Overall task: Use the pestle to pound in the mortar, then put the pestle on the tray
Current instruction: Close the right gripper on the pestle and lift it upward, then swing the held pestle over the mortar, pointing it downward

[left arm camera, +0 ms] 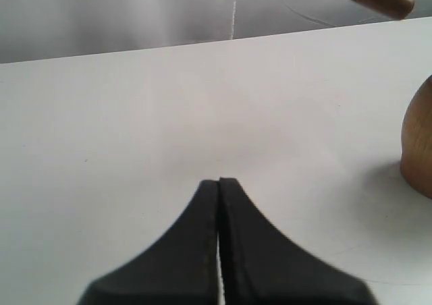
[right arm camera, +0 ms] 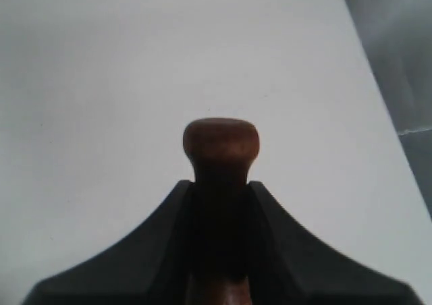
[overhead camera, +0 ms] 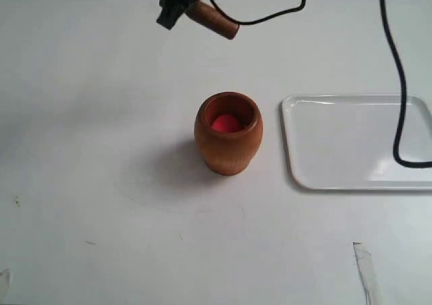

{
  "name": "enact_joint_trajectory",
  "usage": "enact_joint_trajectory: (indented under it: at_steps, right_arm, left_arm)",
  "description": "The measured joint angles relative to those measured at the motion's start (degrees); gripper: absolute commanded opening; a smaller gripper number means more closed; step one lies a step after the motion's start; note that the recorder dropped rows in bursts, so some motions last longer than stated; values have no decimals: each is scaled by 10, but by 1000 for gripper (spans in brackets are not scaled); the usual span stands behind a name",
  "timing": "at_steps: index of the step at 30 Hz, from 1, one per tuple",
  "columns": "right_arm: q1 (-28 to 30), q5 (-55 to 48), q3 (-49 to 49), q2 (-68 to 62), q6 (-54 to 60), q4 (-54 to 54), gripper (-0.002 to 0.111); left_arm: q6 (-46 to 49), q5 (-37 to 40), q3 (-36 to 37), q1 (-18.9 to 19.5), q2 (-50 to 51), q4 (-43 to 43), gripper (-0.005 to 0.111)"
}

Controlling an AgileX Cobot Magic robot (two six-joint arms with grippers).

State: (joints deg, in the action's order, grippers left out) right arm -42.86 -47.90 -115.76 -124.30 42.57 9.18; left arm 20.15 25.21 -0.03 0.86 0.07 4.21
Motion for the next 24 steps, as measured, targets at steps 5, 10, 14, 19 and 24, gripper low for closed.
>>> enact_joint_trajectory:
  at_steps: [5, 10, 14, 19, 24]
  right_arm:
    - [0, 23, 53, 71, -29, -12, 0]
    - [0, 137, 219, 179, -59, -34, 0]
    - [0, 327, 400, 282, -85, -31, 0]
    - [0, 669, 652, 411, -139, 18, 0]
    - [0, 1047, 849, 429, -374, -121, 0]
  left_arm:
    - [0, 0, 0, 0, 0, 0, 0]
    - [0, 0, 0, 0, 0, 0, 0]
    - [0, 0, 0, 0, 0, 0, 0]
    - [0, 0, 0, 0, 0, 0, 0]
    - [0, 0, 0, 0, 0, 0, 0]
